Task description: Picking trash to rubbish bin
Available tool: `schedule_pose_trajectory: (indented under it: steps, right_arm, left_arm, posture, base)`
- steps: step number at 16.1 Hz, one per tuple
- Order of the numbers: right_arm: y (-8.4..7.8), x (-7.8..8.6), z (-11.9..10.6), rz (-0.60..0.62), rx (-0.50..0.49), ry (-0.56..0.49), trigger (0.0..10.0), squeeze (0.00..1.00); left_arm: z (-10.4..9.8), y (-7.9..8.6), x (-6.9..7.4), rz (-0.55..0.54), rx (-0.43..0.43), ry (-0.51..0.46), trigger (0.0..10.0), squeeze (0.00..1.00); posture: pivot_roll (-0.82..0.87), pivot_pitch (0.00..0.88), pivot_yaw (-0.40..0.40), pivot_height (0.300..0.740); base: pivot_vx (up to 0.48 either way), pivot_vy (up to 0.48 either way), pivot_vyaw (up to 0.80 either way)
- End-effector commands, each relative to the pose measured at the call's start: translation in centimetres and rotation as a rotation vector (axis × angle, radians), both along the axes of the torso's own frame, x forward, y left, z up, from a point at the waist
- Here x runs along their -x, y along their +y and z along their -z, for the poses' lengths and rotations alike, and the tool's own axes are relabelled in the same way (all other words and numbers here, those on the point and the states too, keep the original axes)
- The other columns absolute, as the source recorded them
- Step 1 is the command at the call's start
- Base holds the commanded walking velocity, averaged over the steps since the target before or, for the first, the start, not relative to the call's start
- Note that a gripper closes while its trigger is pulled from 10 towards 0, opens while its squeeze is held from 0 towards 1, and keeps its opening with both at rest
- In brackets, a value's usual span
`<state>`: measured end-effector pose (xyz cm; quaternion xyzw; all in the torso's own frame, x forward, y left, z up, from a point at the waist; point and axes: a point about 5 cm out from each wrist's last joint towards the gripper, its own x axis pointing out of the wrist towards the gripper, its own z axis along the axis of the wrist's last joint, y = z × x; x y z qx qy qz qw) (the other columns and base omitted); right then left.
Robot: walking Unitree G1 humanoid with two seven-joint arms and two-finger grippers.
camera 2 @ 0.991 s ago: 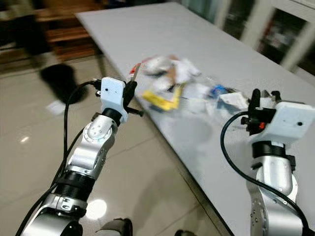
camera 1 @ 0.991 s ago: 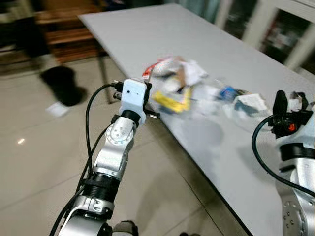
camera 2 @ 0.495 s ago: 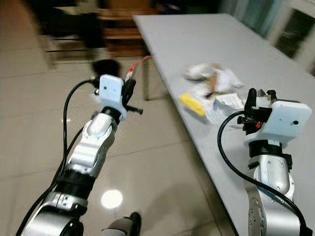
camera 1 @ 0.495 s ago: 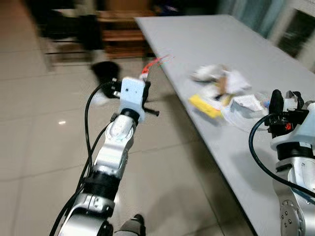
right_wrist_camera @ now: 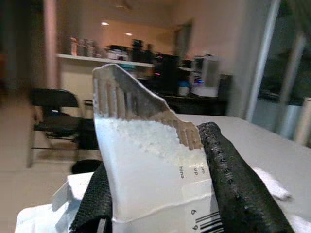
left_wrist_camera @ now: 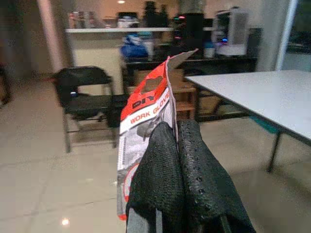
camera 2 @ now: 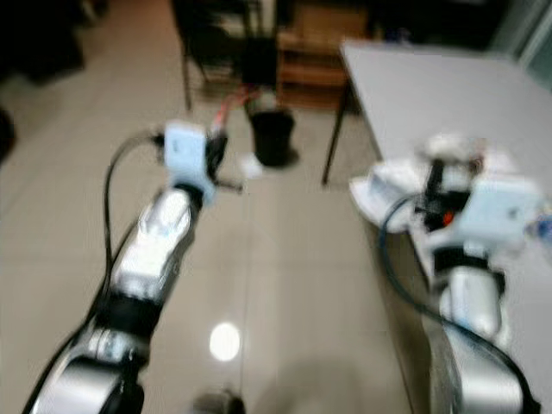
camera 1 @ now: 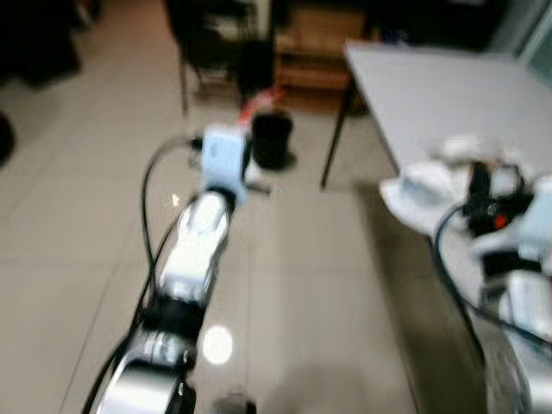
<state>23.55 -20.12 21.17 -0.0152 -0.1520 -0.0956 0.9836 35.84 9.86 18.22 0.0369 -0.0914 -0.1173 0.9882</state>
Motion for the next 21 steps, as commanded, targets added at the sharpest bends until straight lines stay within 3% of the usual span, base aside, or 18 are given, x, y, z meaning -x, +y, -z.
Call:
schedule_pose_trajectory:
  steps: [1,7,21]
  right_arm:
    - [-0.60,0.23,-0.12,0.027,0.007,0.001,10.0,0.00]
    - [-0.65,0.20,-0.11,0.026,0.010,0.002,10.0,0.00]
    - [-0.41,-0.20,-0.11,0.011,0.020,0.001,10.0,0.00]
  left_arm:
    - [-0.09,-0.81,-0.10,0.019,0.016,0.013,0.0,0.00]
    - [-0.14,-0.72,-0.37,0.013,0.024,0.017,0.0,0.00]
    - [0.01,-1.05,-0.57,0.015,0.036,0.024,0.0,0.00]
  posture:
    - [0.11,0.083,-0.045,0.740]
    - [0.11,0.080,-0.047,0.740]
    - [0.11,0.066,-0.049,0.740]
  base:
    - [0.000,0.000,0.00]
    - [0.255,0.000,0.00]
    - [0.450,0.000,0.00]
